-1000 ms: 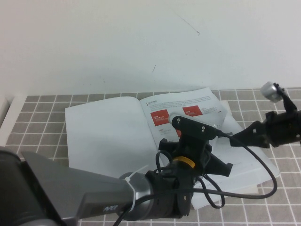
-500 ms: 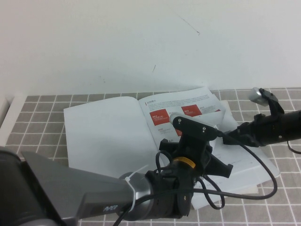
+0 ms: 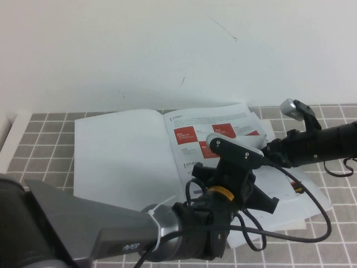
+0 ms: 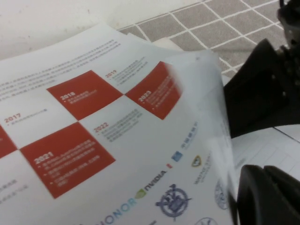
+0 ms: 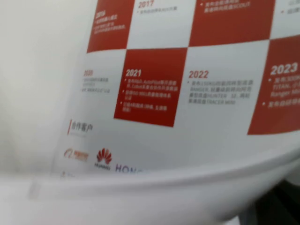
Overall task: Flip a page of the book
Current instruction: Open the closed book
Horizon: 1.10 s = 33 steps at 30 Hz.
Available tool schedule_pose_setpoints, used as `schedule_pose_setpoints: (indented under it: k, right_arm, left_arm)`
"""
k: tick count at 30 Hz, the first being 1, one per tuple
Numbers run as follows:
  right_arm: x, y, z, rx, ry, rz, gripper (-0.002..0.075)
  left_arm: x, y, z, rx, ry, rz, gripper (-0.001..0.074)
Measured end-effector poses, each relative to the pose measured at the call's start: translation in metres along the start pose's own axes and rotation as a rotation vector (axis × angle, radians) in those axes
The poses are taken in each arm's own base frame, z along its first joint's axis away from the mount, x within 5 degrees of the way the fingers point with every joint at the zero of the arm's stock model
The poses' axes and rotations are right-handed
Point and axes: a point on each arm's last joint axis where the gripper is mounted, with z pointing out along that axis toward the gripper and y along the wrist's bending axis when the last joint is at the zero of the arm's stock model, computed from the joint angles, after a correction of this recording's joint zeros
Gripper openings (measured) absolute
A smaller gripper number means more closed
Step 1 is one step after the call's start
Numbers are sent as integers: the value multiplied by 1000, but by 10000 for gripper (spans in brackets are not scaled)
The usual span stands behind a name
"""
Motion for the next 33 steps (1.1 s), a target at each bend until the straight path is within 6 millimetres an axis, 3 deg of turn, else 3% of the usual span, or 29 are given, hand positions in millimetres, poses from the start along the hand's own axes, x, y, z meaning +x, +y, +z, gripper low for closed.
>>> schedule_pose_setpoints:
  k: [8, 15, 21, 24, 27, 29, 33]
  right_arm:
    - [-1, 7, 12, -35, -16, 8, 0]
    - [-1, 7, 12, -43, -22, 14, 0]
    - [-2, 7, 12, -45, -28, 18, -1]
    - [-2, 8, 12, -48, -29, 20, -1]
    - [-2, 8, 12, -53, -28, 20, -1]
    - [-2, 8, 12, -57, -27, 20, -1]
    - [-1, 11, 13, -86, -27, 13, -1]
  left_arm:
    - [-7, -5, -6, 57, 26, 170, -4]
    - [-50, -12, -39, 151, 11, 317, -4]
    - [-94, -9, -86, 219, -49, 407, -4]
    - [-111, 15, -100, 130, -103, 392, -4]
    - [-115, 55, -98, 8, -73, 343, -4]
    - [-105, 88, -85, -36, 24, 306, -4]
    - [-62, 149, -54, -69, 247, 210, -4]
